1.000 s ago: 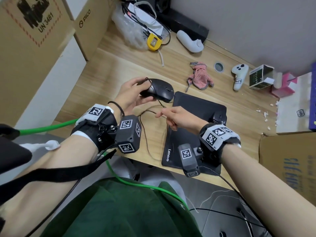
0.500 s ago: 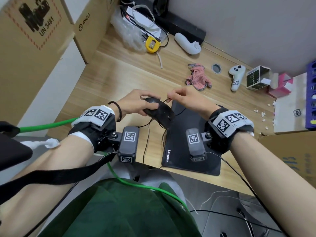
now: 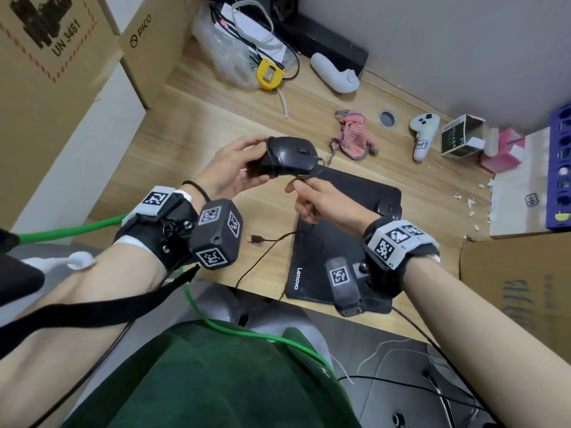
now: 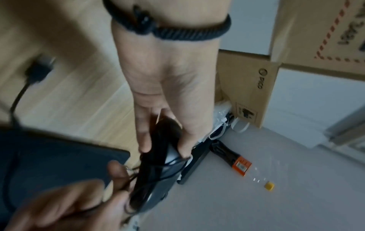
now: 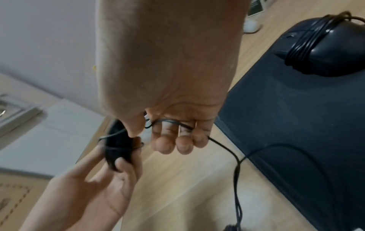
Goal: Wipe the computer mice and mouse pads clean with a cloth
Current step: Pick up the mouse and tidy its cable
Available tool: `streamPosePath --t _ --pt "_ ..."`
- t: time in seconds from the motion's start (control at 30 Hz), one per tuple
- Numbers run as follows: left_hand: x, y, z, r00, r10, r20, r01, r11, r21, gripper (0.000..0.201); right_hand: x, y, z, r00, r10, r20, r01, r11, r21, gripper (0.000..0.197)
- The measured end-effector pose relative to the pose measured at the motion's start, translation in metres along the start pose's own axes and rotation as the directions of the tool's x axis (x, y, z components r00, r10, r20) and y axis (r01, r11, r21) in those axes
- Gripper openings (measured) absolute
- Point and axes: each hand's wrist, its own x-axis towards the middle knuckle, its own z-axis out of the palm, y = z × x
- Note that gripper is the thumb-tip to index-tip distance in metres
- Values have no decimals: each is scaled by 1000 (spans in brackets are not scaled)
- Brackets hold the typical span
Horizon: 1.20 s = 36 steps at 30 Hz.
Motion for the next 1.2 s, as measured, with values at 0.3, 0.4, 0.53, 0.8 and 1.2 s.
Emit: streamPosePath --t 0.3,0.4,0.53,0.8,1.2 --pt "7 -17 -3 993 118 -9 -89 795 600 25 -1 -19 -21 991 -127 -36 108 940 -325 23" --pt "-4 -10 4 977 -99 188 -38 787 615 27 2 -25 -34 985 -160 -65 132 940 -314 15" --pt "-10 -2 2 892 -252 375 36 867 497 26 5 -21 -35 984 -170 -58 156 967 -199 10" --pt "-6 11 -14 902 -22 432 103 981 -164 51 11 -1 -22 979 -79 -186 53 989 -141 35" --pt "10 -4 -12 974 40 -224 22 964 266 21 5 8 -19 961 -169 -218 110 960 -258 25"
